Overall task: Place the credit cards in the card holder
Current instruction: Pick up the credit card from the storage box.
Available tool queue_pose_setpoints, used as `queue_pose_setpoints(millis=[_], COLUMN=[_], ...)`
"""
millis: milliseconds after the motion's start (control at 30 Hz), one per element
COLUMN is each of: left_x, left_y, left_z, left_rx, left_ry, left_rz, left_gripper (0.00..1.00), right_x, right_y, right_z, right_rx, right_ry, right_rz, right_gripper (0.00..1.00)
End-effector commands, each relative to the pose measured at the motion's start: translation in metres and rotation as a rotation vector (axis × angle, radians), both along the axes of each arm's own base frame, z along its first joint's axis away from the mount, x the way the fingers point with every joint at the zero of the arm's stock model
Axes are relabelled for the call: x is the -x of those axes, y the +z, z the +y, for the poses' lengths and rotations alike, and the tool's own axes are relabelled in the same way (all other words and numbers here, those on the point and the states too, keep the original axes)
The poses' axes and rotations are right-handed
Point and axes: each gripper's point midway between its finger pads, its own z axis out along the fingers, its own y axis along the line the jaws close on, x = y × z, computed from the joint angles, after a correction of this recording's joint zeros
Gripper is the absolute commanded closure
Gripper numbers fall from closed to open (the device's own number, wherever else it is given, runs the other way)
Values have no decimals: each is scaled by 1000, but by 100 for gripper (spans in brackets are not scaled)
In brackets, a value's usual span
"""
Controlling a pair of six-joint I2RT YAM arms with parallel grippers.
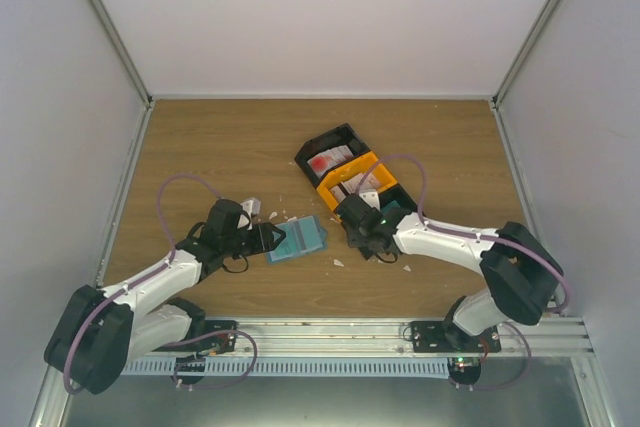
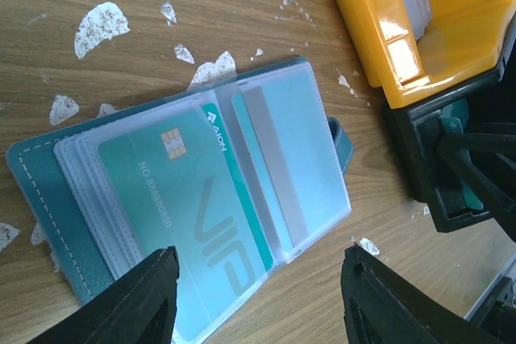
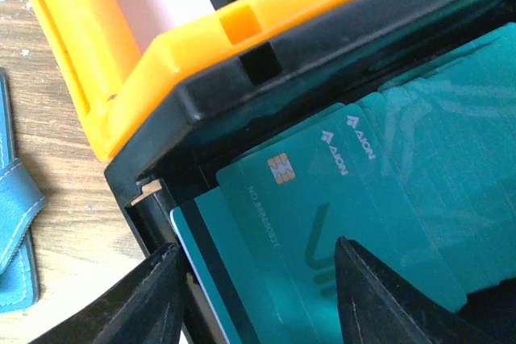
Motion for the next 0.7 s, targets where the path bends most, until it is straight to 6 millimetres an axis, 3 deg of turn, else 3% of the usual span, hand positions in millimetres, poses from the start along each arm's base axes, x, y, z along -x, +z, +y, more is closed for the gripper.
queue_pose_setpoints(millis=[0,200,667], left_x=[-9,-10,-10], left_y=[11,11,15], left_z=[-4,-3,-7], left_rx=[20,15,30], left_ry=[-6,-3,-19], left_rz=[-53,-54,-66], left_gripper=[43,43,43], right_x=[2,1,-3], right_y=[-10,-7,22], right_z=[6,15,10], right_rx=[12,-15,-51], right_ry=[44,90,44], right_rz=[34,37,-29], right_gripper=[52,66,98])
